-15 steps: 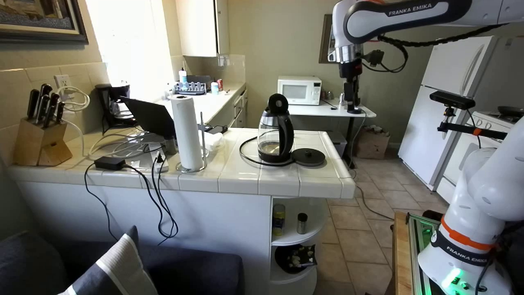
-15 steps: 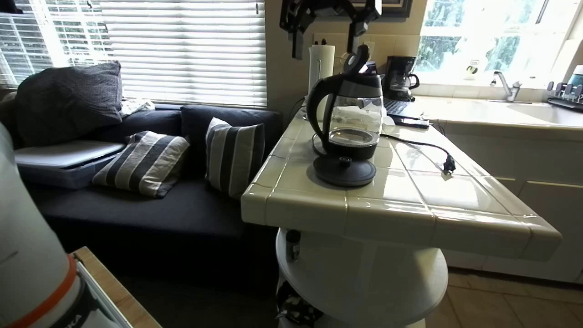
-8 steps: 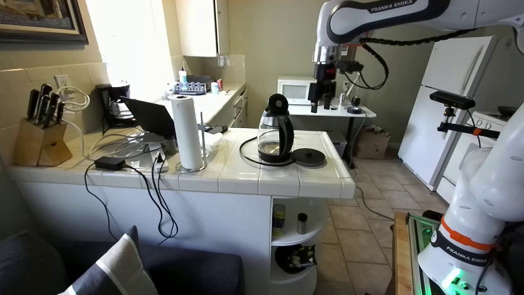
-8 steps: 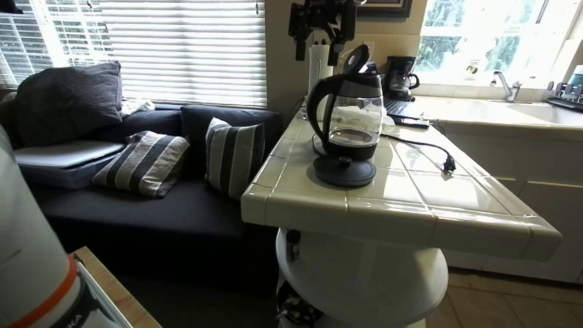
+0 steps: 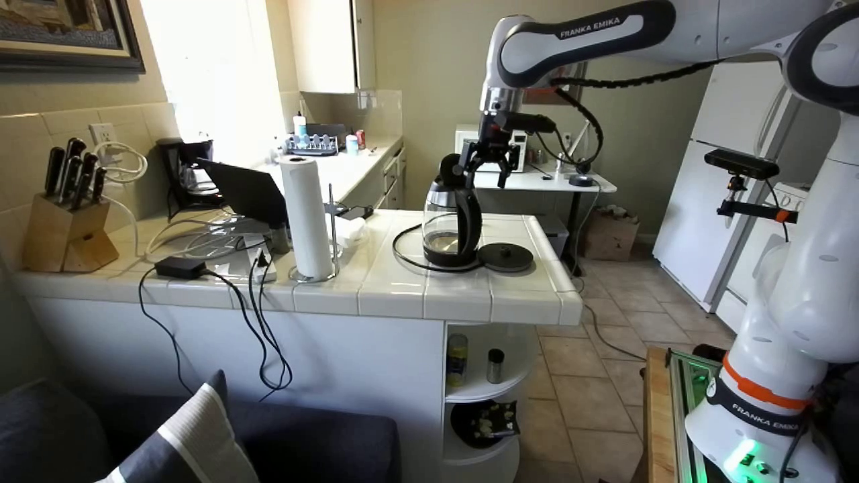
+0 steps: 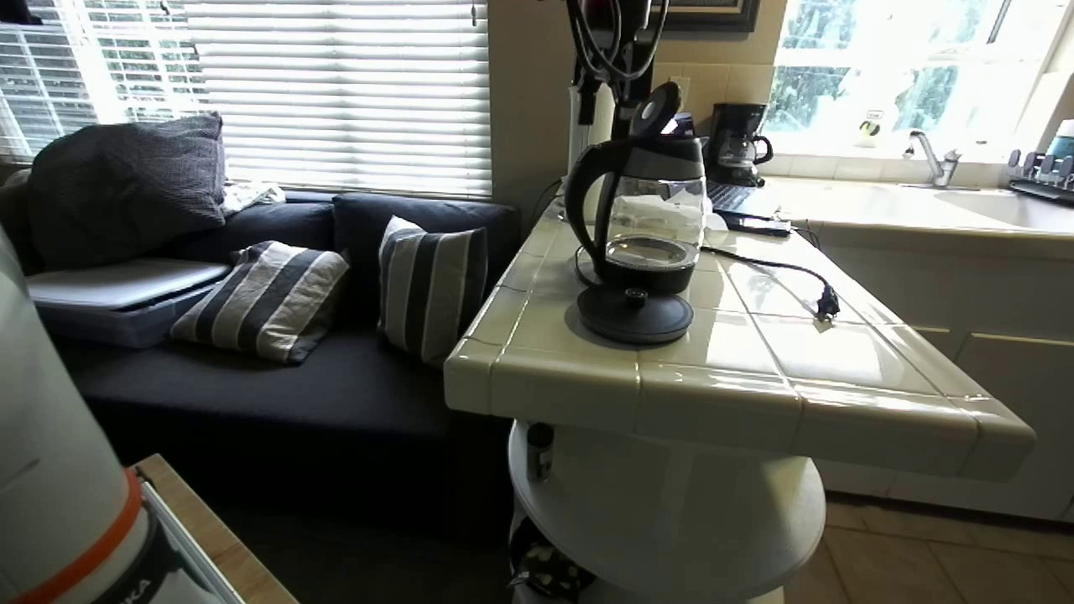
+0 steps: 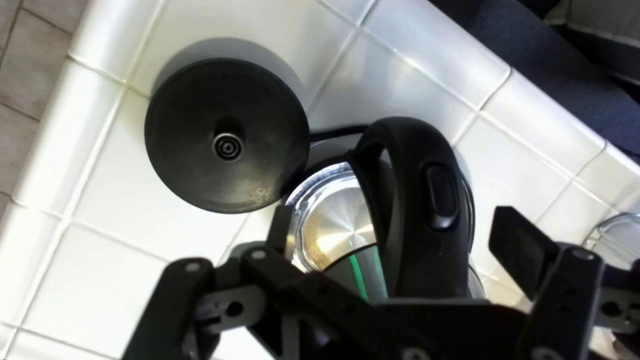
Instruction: Move the kettle to the left
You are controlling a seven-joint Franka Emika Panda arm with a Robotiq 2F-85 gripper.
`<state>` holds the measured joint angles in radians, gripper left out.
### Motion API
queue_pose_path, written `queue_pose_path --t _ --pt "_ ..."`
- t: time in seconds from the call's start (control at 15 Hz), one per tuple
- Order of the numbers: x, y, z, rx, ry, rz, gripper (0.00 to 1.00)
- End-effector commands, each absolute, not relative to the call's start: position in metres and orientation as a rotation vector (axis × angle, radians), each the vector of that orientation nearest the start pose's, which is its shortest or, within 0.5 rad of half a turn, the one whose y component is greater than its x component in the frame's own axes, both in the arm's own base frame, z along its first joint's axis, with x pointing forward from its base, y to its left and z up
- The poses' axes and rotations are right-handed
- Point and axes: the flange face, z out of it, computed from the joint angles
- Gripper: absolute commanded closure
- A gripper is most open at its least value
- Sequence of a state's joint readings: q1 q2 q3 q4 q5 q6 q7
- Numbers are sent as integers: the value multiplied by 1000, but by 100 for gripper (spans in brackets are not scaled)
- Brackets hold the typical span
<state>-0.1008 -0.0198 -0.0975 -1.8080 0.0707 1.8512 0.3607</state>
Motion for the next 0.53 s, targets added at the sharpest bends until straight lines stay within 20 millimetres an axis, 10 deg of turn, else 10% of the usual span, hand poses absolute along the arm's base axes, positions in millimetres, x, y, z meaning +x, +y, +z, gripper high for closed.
queue_pose_path --t 0.0,0.47 --pt "580 -102 534 -2900 970 -91 0" --pt "599 -96 512 -2885 1014 -14 0"
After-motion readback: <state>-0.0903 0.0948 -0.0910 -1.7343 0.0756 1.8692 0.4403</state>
